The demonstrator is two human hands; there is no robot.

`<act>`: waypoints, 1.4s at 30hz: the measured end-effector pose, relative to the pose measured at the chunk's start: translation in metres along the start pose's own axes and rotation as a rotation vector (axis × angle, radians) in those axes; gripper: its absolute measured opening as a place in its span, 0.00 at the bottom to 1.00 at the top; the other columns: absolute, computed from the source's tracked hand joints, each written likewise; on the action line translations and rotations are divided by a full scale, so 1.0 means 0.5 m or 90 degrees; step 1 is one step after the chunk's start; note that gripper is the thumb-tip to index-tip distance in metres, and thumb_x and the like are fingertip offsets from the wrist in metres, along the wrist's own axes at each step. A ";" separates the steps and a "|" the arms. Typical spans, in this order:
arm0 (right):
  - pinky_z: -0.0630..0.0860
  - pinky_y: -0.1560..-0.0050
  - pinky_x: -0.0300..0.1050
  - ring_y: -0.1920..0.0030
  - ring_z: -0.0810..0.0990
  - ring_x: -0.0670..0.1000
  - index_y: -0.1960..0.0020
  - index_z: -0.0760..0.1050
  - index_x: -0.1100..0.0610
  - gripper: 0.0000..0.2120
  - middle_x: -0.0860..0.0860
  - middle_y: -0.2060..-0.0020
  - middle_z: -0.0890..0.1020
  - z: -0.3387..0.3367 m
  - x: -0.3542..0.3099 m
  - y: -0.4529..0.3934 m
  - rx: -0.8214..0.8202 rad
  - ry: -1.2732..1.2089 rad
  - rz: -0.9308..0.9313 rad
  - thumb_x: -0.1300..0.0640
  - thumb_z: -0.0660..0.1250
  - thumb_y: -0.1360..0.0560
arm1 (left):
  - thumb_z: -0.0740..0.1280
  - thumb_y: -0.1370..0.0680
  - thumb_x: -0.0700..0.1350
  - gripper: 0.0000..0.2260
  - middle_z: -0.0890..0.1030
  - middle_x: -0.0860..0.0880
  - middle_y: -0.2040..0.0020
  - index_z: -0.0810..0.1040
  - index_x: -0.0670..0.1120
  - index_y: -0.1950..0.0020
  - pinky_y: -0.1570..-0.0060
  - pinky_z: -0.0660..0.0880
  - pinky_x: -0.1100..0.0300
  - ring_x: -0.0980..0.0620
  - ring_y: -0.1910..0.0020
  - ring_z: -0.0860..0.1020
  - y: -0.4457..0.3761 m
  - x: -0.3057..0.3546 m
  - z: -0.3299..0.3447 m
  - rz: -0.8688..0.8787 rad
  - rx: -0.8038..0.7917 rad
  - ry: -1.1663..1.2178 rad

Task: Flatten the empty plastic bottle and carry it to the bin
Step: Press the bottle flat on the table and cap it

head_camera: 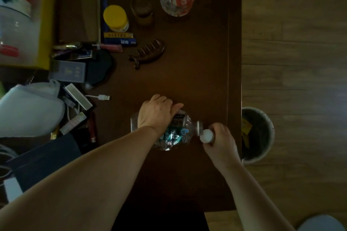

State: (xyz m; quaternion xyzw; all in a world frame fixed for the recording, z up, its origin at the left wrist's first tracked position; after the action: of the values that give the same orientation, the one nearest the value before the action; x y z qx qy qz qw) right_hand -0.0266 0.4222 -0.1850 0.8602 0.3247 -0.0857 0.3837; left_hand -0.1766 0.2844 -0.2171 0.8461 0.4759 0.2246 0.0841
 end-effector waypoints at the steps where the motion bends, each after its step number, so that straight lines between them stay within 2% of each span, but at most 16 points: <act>1: 0.68 0.63 0.32 0.58 0.74 0.41 0.49 0.68 0.47 0.15 0.44 0.52 0.74 0.001 -0.008 0.005 -0.023 -0.044 0.000 0.58 0.72 0.29 | 0.45 0.25 0.63 0.25 0.79 0.52 0.60 0.75 0.50 0.61 0.60 0.71 0.57 0.52 0.55 0.76 0.001 0.001 -0.001 -0.003 0.001 0.000; 5: 0.75 0.63 0.33 0.55 0.80 0.42 0.44 0.70 0.50 0.17 0.45 0.53 0.79 -0.014 -0.045 0.020 -0.097 -0.208 -0.006 0.58 0.72 0.28 | 0.47 0.23 0.61 0.23 0.78 0.51 0.65 0.75 0.48 0.58 0.69 0.70 0.59 0.52 0.67 0.74 0.007 -0.006 -0.007 -0.030 -0.017 -0.043; 7: 0.77 0.61 0.30 0.51 0.81 0.39 0.40 0.71 0.52 0.20 0.45 0.50 0.80 -0.030 -0.057 0.027 -0.109 -0.259 -0.037 0.61 0.73 0.29 | 0.47 0.21 0.55 0.20 0.77 0.49 0.65 0.76 0.47 0.46 0.75 0.65 0.59 0.53 0.71 0.70 0.018 -0.014 -0.011 -0.023 -0.060 -0.123; 9: 0.75 0.58 0.24 0.49 0.78 0.32 0.40 0.73 0.49 0.21 0.42 0.48 0.80 -0.046 -0.063 0.038 -0.139 -0.299 -0.050 0.62 0.73 0.29 | 0.53 0.20 0.48 0.16 0.78 0.48 0.61 0.68 0.47 0.34 0.77 0.66 0.58 0.53 0.71 0.70 0.041 -0.024 -0.014 -0.026 -0.097 -0.148; 11: 0.74 0.57 0.22 0.47 0.77 0.31 0.44 0.75 0.42 0.21 0.40 0.46 0.79 -0.061 -0.067 0.057 -0.163 -0.315 -0.065 0.62 0.73 0.30 | 0.63 0.22 0.47 0.20 0.78 0.49 0.61 0.64 0.48 0.31 0.79 0.67 0.59 0.53 0.71 0.70 0.074 -0.025 -0.021 -0.051 -0.129 -0.117; 13: 0.74 0.54 0.23 0.44 0.75 0.32 0.45 0.76 0.39 0.21 0.39 0.44 0.78 -0.072 -0.069 0.080 -0.170 -0.287 -0.107 0.62 0.74 0.30 | 0.57 0.21 0.52 0.15 0.74 0.51 0.68 0.72 0.46 0.39 0.82 0.59 0.61 0.54 0.76 0.68 0.109 -0.020 -0.025 -0.089 -0.163 -0.096; 14: 0.73 0.52 0.22 0.43 0.74 0.31 0.45 0.76 0.40 0.22 0.40 0.44 0.78 -0.078 -0.074 0.099 -0.170 -0.270 -0.126 0.63 0.74 0.31 | 0.51 0.21 0.56 0.20 0.72 0.52 0.72 0.77 0.46 0.49 0.82 0.57 0.62 0.56 0.78 0.67 0.126 -0.017 -0.032 -0.131 -0.162 -0.069; 17: 0.73 0.50 0.23 0.42 0.74 0.32 0.43 0.76 0.42 0.24 0.43 0.42 0.77 -0.081 -0.082 0.124 -0.195 -0.295 -0.138 0.65 0.74 0.31 | 0.42 0.22 0.61 0.29 0.71 0.52 0.75 0.73 0.48 0.68 0.79 0.58 0.62 0.57 0.79 0.68 0.176 -0.013 -0.022 -0.263 -0.161 0.075; 20: 0.75 0.48 0.27 0.41 0.75 0.34 0.40 0.75 0.40 0.28 0.41 0.41 0.76 -0.107 -0.101 0.145 -0.276 -0.331 -0.145 0.68 0.72 0.30 | 0.42 0.21 0.62 0.28 0.74 0.51 0.68 0.72 0.47 0.65 0.67 0.66 0.58 0.51 0.69 0.72 0.215 -0.010 -0.035 -0.325 -0.234 0.157; 23: 0.76 0.44 0.35 0.44 0.78 0.41 0.44 0.77 0.38 0.23 0.45 0.46 0.80 -0.133 -0.117 0.153 -0.303 -0.235 -0.175 0.62 0.74 0.30 | 0.43 0.21 0.61 0.27 0.75 0.48 0.63 0.73 0.47 0.62 0.60 0.67 0.53 0.48 0.62 0.73 0.237 -0.005 -0.054 -0.329 -0.276 0.184; 26: 0.79 0.57 0.41 0.58 0.82 0.48 0.51 0.79 0.49 0.11 0.50 0.56 0.82 -0.145 -0.138 0.164 -0.322 -0.181 -0.138 0.45 0.70 0.30 | 0.43 0.21 0.61 0.27 0.74 0.49 0.69 0.70 0.48 0.68 0.65 0.67 0.55 0.48 0.67 0.73 0.251 0.000 -0.081 -0.313 -0.234 0.153; 28: 0.74 0.66 0.44 0.70 0.77 0.51 0.60 0.74 0.57 0.24 0.52 0.69 0.77 -0.134 -0.145 0.175 -0.314 -0.097 -0.102 0.36 0.60 0.29 | 0.43 0.21 0.61 0.27 0.71 0.51 0.74 0.68 0.49 0.72 0.75 0.63 0.60 0.52 0.75 0.70 0.258 0.002 -0.103 -0.303 -0.173 0.111; 31: 0.74 0.65 0.49 0.73 0.71 0.52 0.66 0.70 0.56 0.25 0.51 0.75 0.70 -0.104 -0.145 0.193 -0.335 0.020 -0.014 0.39 0.53 0.21 | 0.44 0.21 0.61 0.28 0.67 0.52 0.79 0.71 0.49 0.71 0.81 0.57 0.63 0.55 0.81 0.64 0.271 0.007 -0.129 -0.223 -0.110 -0.022; 34: 0.75 0.65 0.44 0.70 0.76 0.46 0.55 0.75 0.53 0.25 0.46 0.70 0.76 -0.098 -0.149 0.223 -0.290 -0.026 -0.005 0.36 0.51 0.23 | 0.44 0.21 0.60 0.27 0.69 0.51 0.77 0.68 0.49 0.73 0.80 0.57 0.62 0.53 0.80 0.65 0.295 -0.001 -0.131 -0.244 -0.140 -0.013; 39: 0.79 0.53 0.44 0.51 0.80 0.45 0.32 0.66 0.49 0.25 0.45 0.45 0.80 -0.119 -0.153 0.279 -0.146 0.074 -0.377 0.38 0.47 0.22 | 0.44 0.20 0.60 0.26 0.73 0.48 0.67 0.71 0.47 0.68 0.64 0.67 0.54 0.46 0.66 0.72 0.331 -0.017 -0.131 -0.346 -0.217 0.182; 42: 0.75 0.60 0.38 0.56 0.79 0.45 0.35 0.68 0.52 0.25 0.47 0.48 0.80 -0.111 -0.153 0.310 -0.120 0.089 -0.419 0.39 0.47 0.23 | 0.44 0.20 0.59 0.27 0.71 0.50 0.71 0.70 0.47 0.69 0.69 0.65 0.56 0.47 0.70 0.72 0.374 -0.018 -0.149 -0.329 -0.172 0.167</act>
State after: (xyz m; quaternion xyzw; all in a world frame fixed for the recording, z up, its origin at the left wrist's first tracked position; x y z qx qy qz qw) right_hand 0.0054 0.3475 -0.0227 0.6740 0.6168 -0.1151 0.3898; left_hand -0.0715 0.1718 -0.0874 0.6423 0.6476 0.3643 0.1878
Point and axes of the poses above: each hand's wrist, its own y-axis away from the middle knuckle, its own z-axis out of the palm, x = y × z, the point moved 2 cm from there along -y, towards the middle knuckle
